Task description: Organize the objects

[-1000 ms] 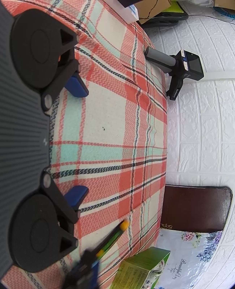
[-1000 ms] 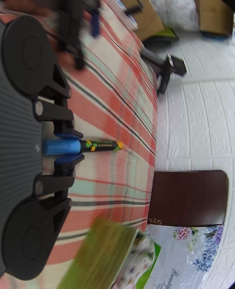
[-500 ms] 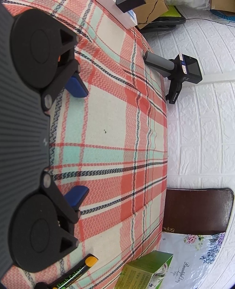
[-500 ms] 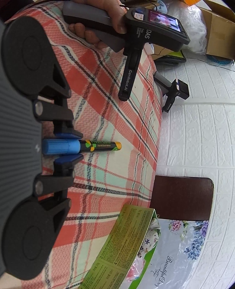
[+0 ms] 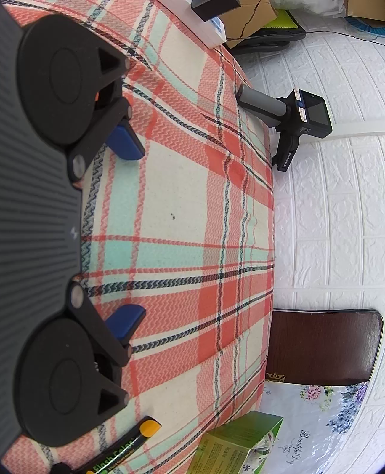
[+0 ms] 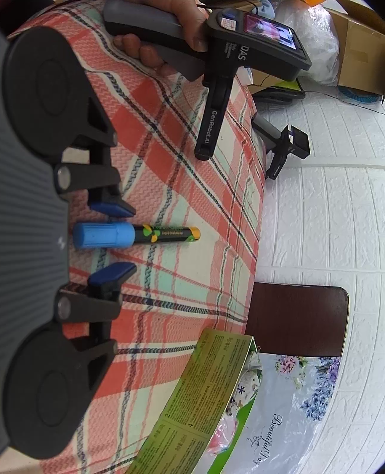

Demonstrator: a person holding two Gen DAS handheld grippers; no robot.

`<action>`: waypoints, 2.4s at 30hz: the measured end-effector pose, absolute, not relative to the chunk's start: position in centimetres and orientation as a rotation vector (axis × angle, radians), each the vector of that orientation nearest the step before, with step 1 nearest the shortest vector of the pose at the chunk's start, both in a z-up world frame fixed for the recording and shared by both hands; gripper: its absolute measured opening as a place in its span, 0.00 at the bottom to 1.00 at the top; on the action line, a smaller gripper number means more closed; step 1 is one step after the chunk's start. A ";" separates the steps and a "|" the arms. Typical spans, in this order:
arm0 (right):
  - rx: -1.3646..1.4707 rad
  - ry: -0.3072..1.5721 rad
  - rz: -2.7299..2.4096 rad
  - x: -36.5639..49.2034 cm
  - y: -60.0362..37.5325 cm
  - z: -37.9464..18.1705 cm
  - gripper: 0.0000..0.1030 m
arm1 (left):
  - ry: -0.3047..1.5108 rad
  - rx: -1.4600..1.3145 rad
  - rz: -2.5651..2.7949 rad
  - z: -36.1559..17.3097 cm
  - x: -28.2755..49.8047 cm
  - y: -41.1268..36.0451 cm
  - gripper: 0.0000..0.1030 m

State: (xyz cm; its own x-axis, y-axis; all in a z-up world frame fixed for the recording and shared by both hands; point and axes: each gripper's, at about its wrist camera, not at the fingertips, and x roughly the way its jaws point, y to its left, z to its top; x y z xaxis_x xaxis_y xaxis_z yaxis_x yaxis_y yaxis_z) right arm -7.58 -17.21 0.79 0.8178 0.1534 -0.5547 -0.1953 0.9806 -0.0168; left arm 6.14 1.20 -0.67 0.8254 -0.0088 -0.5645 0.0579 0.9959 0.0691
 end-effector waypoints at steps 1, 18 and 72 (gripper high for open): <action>-0.075 0.585 0.183 -7.6 -17.3 0.8 0.43 | 0.599 0.083 -0.036 -0.7 6.1 1.2 1.00; -0.140 0.585 0.223 -8.7 -17.5 0.6 0.41 | 0.693 -0.033 -0.225 3.1 2.6 -3.4 0.94; 0.006 0.360 -0.232 -3.2 -30.9 4.0 0.55 | 0.623 0.148 -0.425 5.9 8.1 -19.0 0.60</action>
